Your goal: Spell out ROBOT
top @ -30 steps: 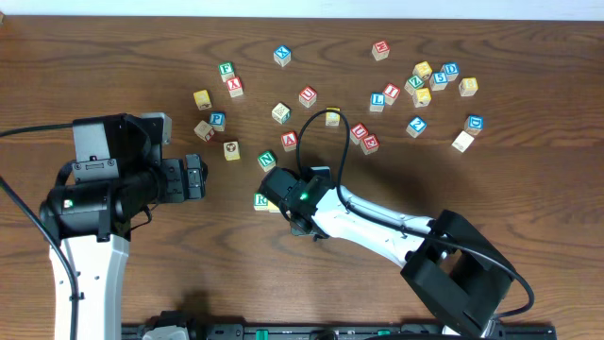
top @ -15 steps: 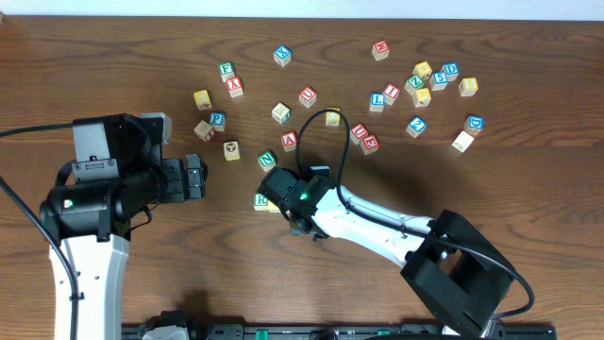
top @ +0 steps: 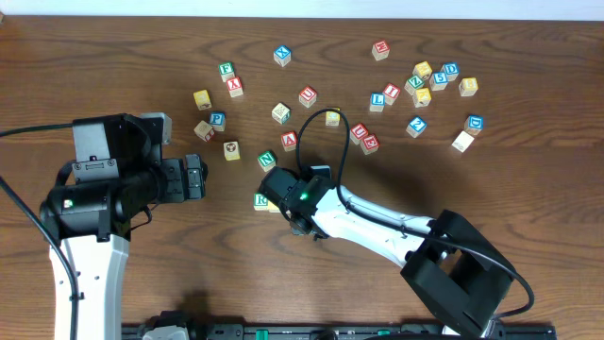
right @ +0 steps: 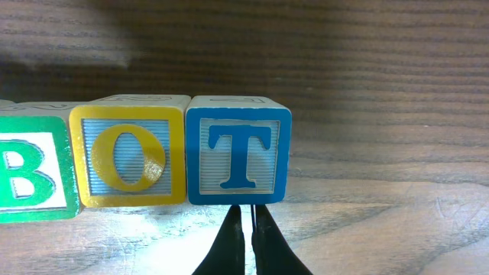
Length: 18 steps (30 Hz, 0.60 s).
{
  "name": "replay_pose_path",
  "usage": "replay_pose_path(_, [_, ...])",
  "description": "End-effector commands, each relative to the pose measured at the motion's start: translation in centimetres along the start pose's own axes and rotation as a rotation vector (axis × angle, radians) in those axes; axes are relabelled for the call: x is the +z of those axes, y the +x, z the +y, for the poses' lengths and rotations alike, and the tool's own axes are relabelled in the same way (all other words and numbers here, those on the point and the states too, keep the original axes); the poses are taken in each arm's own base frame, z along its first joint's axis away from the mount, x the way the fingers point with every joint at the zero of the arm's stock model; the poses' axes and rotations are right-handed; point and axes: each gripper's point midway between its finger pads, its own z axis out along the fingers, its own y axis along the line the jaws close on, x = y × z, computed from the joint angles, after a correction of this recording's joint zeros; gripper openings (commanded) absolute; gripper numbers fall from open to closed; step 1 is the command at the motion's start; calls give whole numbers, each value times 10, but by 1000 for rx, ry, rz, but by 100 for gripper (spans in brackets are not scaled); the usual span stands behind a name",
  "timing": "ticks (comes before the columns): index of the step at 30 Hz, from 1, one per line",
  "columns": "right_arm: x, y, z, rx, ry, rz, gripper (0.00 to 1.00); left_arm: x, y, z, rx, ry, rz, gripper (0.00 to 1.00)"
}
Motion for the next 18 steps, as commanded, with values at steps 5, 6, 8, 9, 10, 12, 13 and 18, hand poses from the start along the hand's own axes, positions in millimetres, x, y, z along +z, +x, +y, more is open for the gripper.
replay_pose_path(5, [-2, -3, -1, -15, 15, -32, 1, -4, -4, -2, 13, 12, -13, 96])
replay_pose_path(6, [-2, -3, -1, -15, 16, -33, 1, -4, -4, -2, 13, 12, -13, 96])
replay_pose_path(8, [-2, -4, -1, -14, 15, -34, 1, -4, -4, -2, 13, 12, -13, 96])
replay_pose_path(9, [-2, -4, -1, -14, 15, -36, 1, -4, -4, -2, 13, 12, -13, 96])
replay_pose_path(10, [-2, -4, -1, -14, 16, -37, 1, -4, -4, -2, 13, 12, -13, 96])
replay_pose_path(12, [-2, -4, -1, -14, 16, -38, 1, -4, -4, -2, 13, 12, -13, 96])
replay_pose_path(13, [-2, -5, -1, -14, 18, -40, 1, -4, -4, -2, 13, 12, -13, 96])
replay_pose_path(18, [-2, -6, -2, -14, 23, -46, 1, -4, -4, -2, 13, 12, -13, 96])
